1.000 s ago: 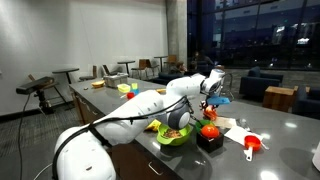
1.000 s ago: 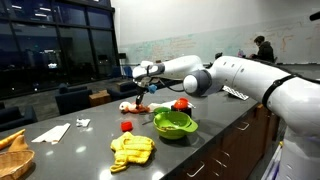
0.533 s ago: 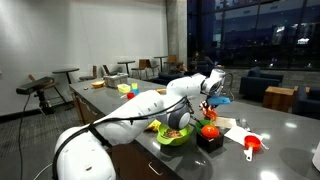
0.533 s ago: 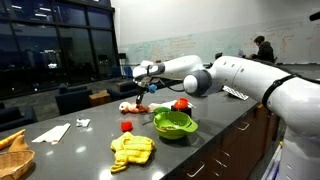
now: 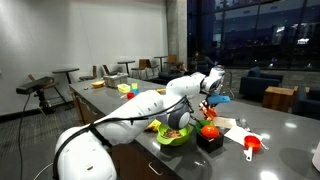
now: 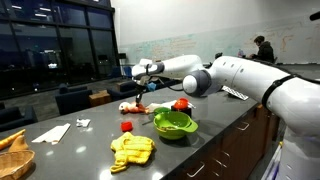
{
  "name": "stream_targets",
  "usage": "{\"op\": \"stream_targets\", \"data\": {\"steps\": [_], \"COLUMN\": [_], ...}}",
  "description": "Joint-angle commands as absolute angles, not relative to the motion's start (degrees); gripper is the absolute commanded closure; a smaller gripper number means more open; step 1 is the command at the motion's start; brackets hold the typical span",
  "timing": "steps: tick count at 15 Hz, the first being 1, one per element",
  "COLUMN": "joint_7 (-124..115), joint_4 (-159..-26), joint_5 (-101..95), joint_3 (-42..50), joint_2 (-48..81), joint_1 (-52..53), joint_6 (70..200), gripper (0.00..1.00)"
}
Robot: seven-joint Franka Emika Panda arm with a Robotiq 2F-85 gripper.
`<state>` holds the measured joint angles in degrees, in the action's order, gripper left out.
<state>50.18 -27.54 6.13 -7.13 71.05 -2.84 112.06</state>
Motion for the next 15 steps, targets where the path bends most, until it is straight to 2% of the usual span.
{"op": "stream_targets", "data": {"steps": [1, 2, 3, 9, 15], "joint_7": [49.7, 49.1, 49.3, 46.5, 35.4], "joint_4": [-26.8, -20.2, -26.0, -25.0, -24.0], "joint_5": [3.7, 2.7, 2.5, 0.4, -0.6], "joint_3": [-5.6, -5.4, -5.2, -3.3, 0.3], "joint_2": [68.3, 71.1, 67.1, 62.8, 56.2], "joint_1": [-1.5, -0.8, -0.9, 0.8, -0.3], "joint_6": [108.9, 105.5, 107.4, 104.9, 93.8], "gripper": [0.96, 0.96, 0.96, 0.96, 0.96]}}
